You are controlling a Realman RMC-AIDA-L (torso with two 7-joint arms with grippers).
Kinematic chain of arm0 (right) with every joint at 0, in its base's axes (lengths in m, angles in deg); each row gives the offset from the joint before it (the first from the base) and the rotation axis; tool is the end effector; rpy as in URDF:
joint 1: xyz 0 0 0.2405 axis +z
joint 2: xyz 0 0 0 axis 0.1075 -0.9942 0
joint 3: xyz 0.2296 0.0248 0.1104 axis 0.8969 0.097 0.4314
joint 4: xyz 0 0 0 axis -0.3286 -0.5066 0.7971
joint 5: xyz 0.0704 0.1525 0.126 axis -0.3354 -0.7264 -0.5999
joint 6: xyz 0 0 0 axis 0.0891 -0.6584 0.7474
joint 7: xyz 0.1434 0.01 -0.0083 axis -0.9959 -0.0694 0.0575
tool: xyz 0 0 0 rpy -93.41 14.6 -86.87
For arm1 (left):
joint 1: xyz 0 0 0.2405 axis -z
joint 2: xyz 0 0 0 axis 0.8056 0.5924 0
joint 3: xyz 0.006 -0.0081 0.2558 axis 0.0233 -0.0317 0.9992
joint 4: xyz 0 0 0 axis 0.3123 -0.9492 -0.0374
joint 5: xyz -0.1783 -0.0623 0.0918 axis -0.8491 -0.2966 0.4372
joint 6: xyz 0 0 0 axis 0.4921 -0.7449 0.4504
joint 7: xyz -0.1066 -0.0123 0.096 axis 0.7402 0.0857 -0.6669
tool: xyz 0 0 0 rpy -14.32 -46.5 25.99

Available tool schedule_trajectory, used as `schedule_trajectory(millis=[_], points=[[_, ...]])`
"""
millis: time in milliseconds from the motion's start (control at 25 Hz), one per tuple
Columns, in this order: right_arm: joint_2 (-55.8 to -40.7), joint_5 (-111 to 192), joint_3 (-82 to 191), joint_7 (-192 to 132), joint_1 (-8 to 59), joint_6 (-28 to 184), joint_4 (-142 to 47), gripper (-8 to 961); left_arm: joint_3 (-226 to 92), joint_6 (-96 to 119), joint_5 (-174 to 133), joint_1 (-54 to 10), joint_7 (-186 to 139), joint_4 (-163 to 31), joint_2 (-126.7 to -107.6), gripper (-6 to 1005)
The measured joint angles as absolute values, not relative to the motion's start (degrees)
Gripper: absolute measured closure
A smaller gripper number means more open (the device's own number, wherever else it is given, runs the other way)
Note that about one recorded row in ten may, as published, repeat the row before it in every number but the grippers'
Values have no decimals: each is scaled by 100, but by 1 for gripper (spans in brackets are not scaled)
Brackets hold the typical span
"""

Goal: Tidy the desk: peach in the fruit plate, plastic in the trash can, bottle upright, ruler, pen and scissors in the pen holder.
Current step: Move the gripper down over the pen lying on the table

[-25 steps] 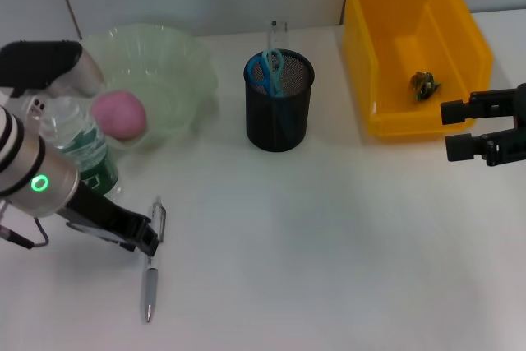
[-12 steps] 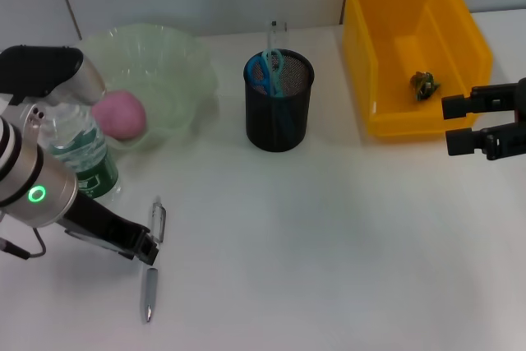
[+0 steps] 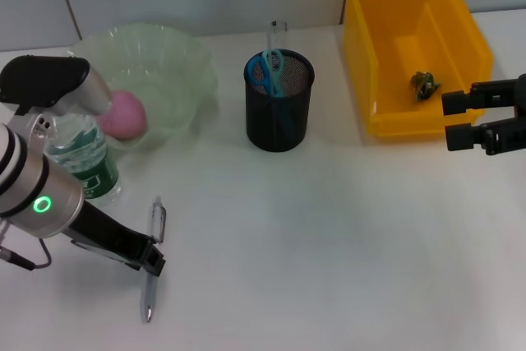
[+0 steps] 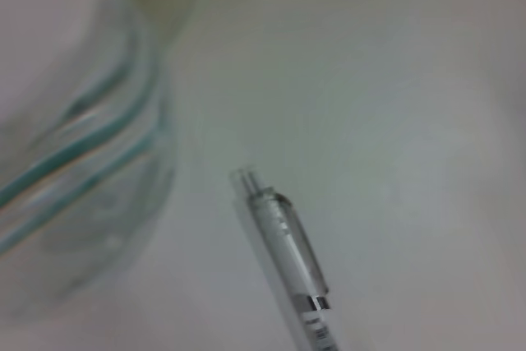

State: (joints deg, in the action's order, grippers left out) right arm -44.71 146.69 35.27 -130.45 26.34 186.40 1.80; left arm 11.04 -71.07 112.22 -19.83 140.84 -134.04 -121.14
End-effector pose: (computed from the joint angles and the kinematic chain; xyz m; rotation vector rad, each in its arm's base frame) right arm 0.2493 0.3158 0.1272 -2.8409 0.8348 0.6880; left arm -0.2034 0.3335 -0.0277 -2.4406 -1.4544 0.5309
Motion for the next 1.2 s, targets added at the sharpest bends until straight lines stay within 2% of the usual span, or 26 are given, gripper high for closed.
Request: schedule_trajectory(millis=[1200], points=[[-4462,14684,3527,-13133,2599,18652,179,123,1382,-7060,11163,-2054,14093,-13360,-12108,701]])
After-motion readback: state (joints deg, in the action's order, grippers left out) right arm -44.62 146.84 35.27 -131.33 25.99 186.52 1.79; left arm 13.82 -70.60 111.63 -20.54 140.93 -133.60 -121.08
